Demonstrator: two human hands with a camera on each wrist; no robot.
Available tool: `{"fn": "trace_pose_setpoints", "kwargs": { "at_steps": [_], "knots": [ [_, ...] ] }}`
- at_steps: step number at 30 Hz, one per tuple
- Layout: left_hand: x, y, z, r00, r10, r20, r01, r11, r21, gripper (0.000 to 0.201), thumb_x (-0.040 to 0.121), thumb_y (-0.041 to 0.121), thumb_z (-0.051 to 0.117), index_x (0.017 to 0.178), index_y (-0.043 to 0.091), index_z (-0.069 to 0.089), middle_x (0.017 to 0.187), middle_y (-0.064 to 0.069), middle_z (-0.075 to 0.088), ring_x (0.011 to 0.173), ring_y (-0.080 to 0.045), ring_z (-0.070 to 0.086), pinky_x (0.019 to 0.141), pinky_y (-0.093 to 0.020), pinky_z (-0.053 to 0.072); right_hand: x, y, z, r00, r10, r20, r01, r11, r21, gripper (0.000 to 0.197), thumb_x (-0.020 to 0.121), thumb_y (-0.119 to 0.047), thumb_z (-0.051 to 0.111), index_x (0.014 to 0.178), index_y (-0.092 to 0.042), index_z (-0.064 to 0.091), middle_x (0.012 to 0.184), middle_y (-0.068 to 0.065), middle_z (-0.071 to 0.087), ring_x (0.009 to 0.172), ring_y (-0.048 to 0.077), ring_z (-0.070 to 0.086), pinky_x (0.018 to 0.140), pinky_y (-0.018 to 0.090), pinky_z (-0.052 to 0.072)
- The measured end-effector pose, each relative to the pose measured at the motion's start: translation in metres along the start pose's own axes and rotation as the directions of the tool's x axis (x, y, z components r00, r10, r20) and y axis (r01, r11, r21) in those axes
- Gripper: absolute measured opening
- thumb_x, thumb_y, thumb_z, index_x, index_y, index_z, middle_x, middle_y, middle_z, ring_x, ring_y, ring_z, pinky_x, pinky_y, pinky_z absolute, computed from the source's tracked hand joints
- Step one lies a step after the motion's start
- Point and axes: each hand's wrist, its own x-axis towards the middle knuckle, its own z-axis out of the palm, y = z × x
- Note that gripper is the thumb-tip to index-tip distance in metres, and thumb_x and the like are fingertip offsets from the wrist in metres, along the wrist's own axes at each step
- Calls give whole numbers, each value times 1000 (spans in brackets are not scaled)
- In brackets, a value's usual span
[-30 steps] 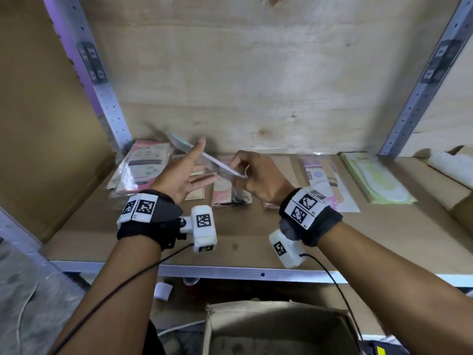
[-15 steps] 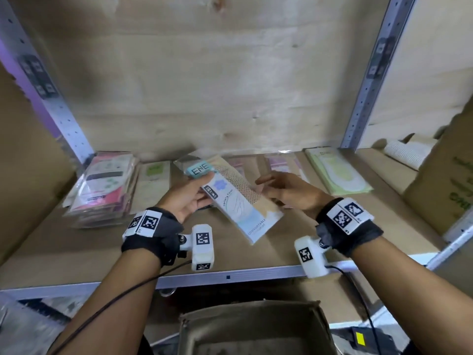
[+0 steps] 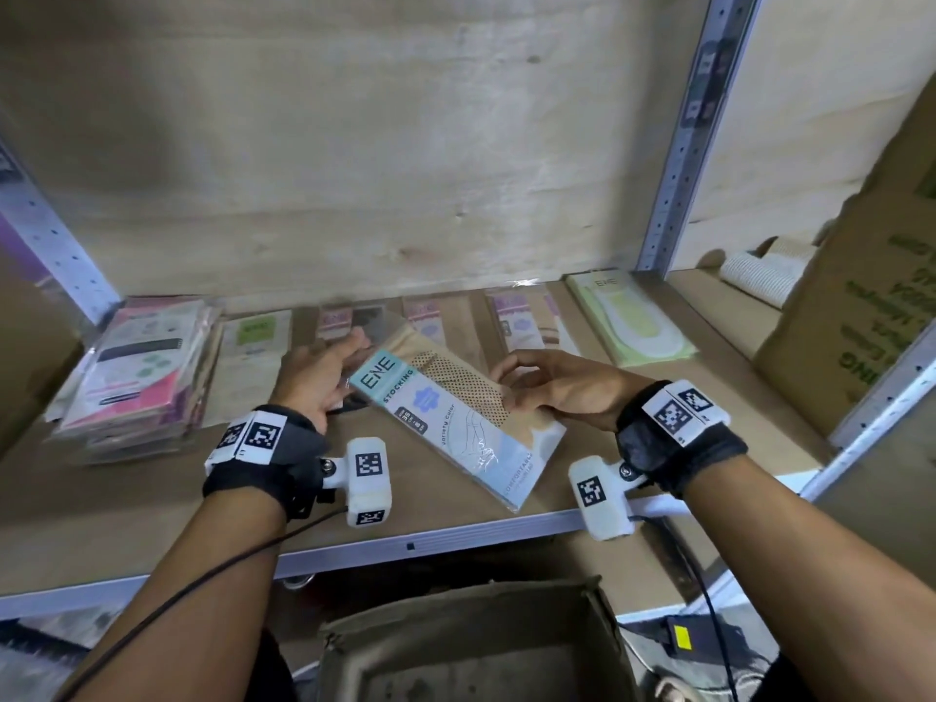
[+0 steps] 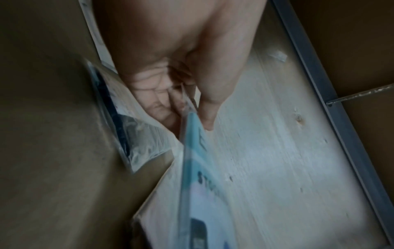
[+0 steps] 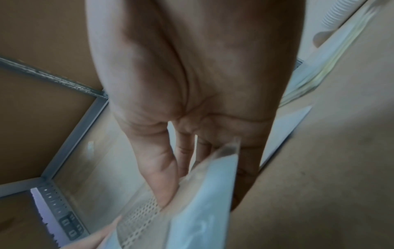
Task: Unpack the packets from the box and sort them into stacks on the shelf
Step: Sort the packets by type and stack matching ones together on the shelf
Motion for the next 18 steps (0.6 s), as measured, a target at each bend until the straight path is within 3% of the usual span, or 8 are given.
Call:
{"fn": "trace_pose_setpoints", "kwargs": {
  "at_steps": [3, 6, 8, 11, 12, 14, 15, 18],
  "knots": [
    [5, -3, 2, 993, -92, 79, 96, 994, -50, 21, 94, 36, 66, 99, 16, 71, 88, -1, 80, 72, -11, 75, 66, -27, 52, -2, -1, -3, 999, 10, 34, -8, 999, -45, 32, 88, 16, 58, 115, -1, 55, 84, 10, 60, 60, 7, 53, 51, 15, 38],
    [5, -3, 4, 967, -192, 165, 223, 955, -197, 22, 94, 29, 67, 108, 13, 66, 85, -3, 79, 71, -14, 76, 62, -27, 60, -2, -1, -6, 999, 23, 29, -21, 997, -73, 33, 88, 13, 61, 118, 2, 56, 89, 18, 57, 72, 19, 52, 63, 22, 40],
    [4, -2, 8, 965, -206, 161, 242, 937, -250, 30, 93, 32, 68, 116, 13, 65, 87, -5, 78, 77, -16, 76, 59, -26, 60, -1, 0, -9, 1000, 16, 16, -15, 999, -33, 35, 88, 11, 63, 121, 6, 55, 95, 20, 59, 87, 26, 52, 77, 31, 40],
    [1, 0, 14, 972, -177, 155, 219, 921, -324, 43, 90, 46, 69, 121, 17, 61, 88, -6, 79, 82, -16, 75, 65, -29, 59, 3, 1, -13, 999, -34, -14, 34, 999, 41, 34, 88, 13, 60, 121, 5, 57, 89, 13, 64, 86, 24, 57, 78, 24, 45],
    [-1, 1, 17, 970, -164, 177, 215, 921, -325, 46, 90, 51, 67, 121, 18, 61, 91, -6, 79, 84, -15, 75, 67, -29, 59, 4, 1, -15, 998, -49, -42, 52, 997, 64, 34, 88, 15, 58, 120, 3, 58, 89, 13, 64, 88, 26, 56, 80, 27, 44],
    [-7, 0, 24, 964, -132, 230, 188, 953, -240, 52, 88, 57, 65, 116, 14, 64, 99, -7, 79, 89, -16, 76, 67, -27, 61, 8, 3, -19, 992, -59, -109, 71, 991, 111, 35, 87, 18, 56, 115, -2, 60, 91, 15, 65, 91, 30, 53, 80, 34, 41],
    [-10, -1, 28, 961, -108, 256, 153, 975, -162, 51, 88, 57, 66, 114, 13, 67, 101, -7, 79, 89, -17, 77, 68, -27, 62, 10, 4, -19, 989, -53, -141, 72, 989, 131, 34, 87, 16, 57, 113, -4, 62, 91, 15, 66, 89, 30, 53, 76, 32, 41],
    [-21, -3, 42, 927, -76, 368, 56, 996, 65, 42, 87, 45, 73, 114, 13, 68, 105, -10, 78, 93, -22, 77, 76, -29, 63, 16, 7, -19, 971, -27, -237, 70, 982, 174, 30, 89, 2, 65, 118, -4, 61, 105, 24, 69, 84, 26, 55, 67, 33, 38]
  ]
}}
